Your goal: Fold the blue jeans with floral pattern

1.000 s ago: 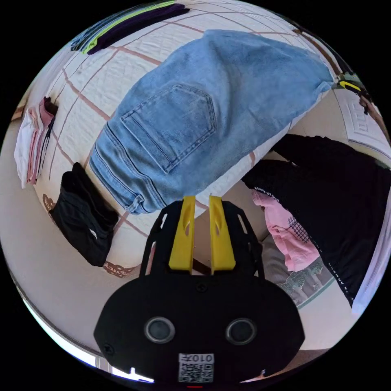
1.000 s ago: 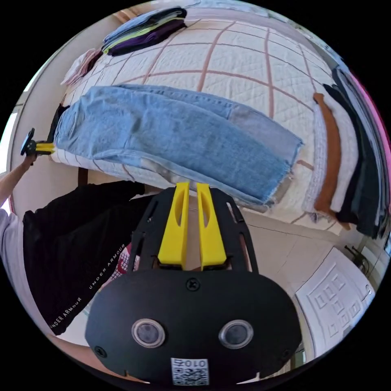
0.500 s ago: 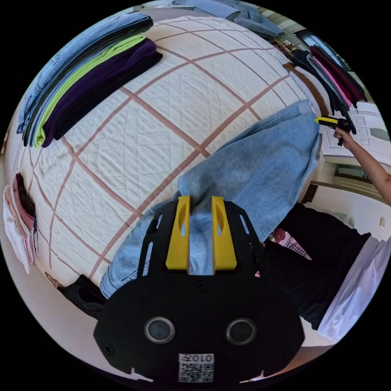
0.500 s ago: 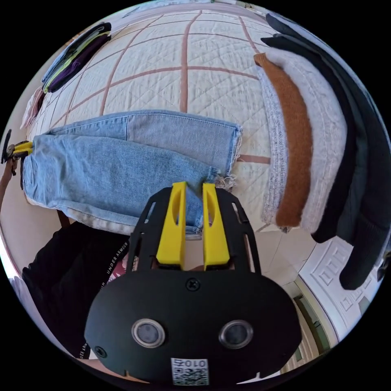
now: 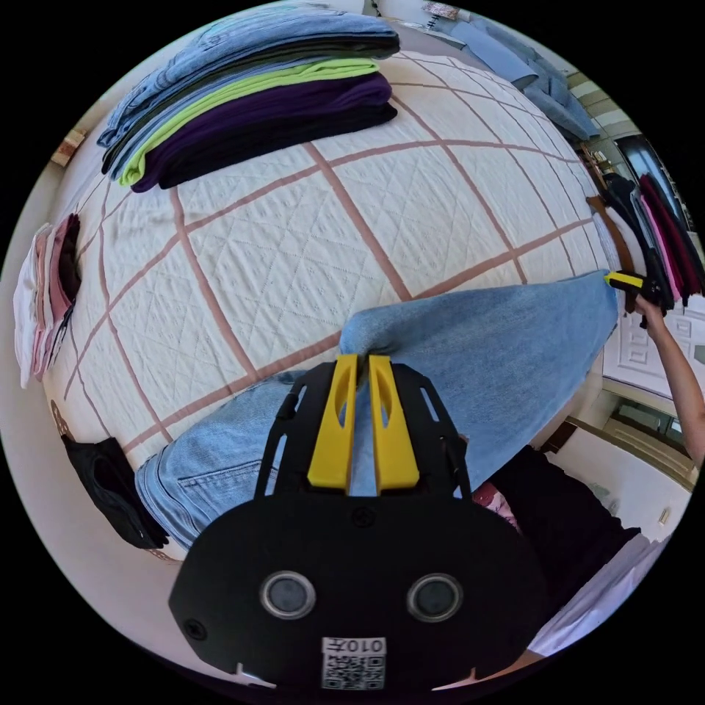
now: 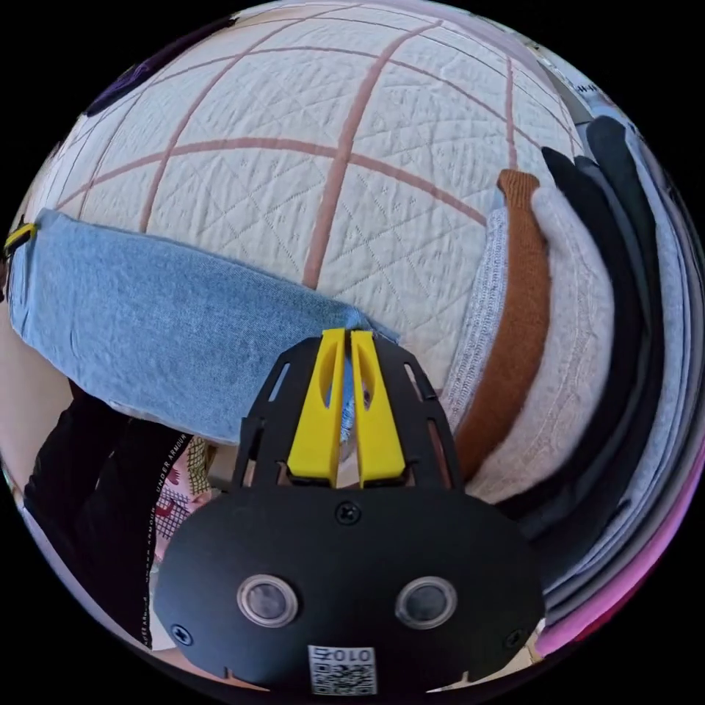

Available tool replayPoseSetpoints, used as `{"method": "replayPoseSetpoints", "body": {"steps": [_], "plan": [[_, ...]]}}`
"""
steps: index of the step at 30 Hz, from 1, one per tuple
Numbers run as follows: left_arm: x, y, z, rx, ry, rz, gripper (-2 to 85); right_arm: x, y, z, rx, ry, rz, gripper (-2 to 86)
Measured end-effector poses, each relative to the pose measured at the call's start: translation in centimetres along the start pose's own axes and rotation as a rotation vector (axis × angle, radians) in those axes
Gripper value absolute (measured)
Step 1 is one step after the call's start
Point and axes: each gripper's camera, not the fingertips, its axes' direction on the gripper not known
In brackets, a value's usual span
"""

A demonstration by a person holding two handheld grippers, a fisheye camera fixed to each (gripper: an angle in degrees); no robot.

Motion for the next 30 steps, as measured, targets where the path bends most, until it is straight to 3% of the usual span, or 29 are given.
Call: {"method": "replayPoseSetpoints", "body": {"steps": [8,16,24,27,30], "plan": [[0.7,5.8,-4.1,0.142,0.054,0.046,8.2,2.6,15.0,-4.2,0.304,-0.051,0.419,7.7],[3.1,10.7,2.8,-0.051,0.139,-0.078,9.2,0.9,19.1,2.4,0.351,-0.272,0.688,8.7],[6.0,10.5,5.1,-0.176,0.058,0.042,7.9,0.9,16.6,2.2,0.246,-0.343,0.563,3.3],[6.2,11.2,3.5,-0.127,0.132,0.103,6.7,2.7,18.2,-2.1,0.331,-0.321,0.54,2.7],[6.9,11.9,3.2,-0.141,0.076,0.147,6.5,2.0,16.8,-1.1,0.155,-0.126,0.473,2.7]]}}
